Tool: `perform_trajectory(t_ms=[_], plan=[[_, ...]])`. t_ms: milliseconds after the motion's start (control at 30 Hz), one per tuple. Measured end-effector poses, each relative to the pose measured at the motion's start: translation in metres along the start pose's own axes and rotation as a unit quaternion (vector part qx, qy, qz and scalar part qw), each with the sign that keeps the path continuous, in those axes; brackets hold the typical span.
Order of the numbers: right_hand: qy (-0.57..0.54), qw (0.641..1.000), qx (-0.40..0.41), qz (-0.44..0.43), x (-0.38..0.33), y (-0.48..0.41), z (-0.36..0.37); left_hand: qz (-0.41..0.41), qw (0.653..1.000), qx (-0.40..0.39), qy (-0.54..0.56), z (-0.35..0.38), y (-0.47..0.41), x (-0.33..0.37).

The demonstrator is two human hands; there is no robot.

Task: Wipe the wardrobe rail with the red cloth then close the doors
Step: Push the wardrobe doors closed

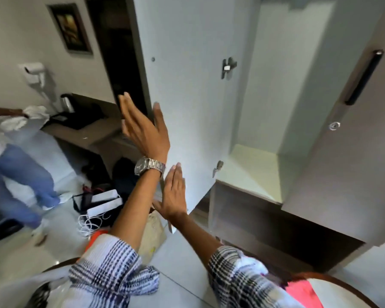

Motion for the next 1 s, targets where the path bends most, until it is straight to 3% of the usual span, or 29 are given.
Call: perform_trajectory(t_ms=[100,233,333,467,600,700,800,1000], plan=[[0.024,0.995,0.029,0.090,-0.010,-0.003,0.008,-0.029,0.992,-0.111,0.052,0.001,0.003,-0.007],[0.049,0.996,0.052,0.052,0.008,0.013,-0.007,-0.022,0.991,-0.069,0.109,-0.002,0.020,0.007],[0.030,0.997,0.075,0.008,0.049,0.041,-0.039,0.032,0.978,-0.072,0.195,0.005,0.039,0.035],[0.001,0.991,0.113,0.072,0.136,0.079,-0.107,0.120,0.959,-0.122,0.225,0.039,0.090,0.105],[0.100,0.951,0.247,0.159,0.203,0.090,-0.187,0.180,0.943,-0.213,0.183,0.099,0.147,0.188],[0.166,0.917,0.307,0.195,0.246,0.063,-0.257,0.260,0.925,-0.239,0.141,0.155,0.171,0.243],[0.273,0.898,0.307,0.160,0.280,0.034,-0.300,0.327,0.915,-0.220,0.092,0.206,0.172,0.268],[0.387,0.848,0.345,0.115,0.350,0.003,-0.302,0.446,0.875,-0.150,0.116,0.281,0.166,0.261]])
Point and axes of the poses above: each hand's wrist, its own y-axis away from the middle knuckle, its own z-axis out of the palm, x = y × z, the point moved 3 cm from there along -y, towards the middle knuckle, and after that the axes turned 2 degrees about -z, right-handed, at the moved point
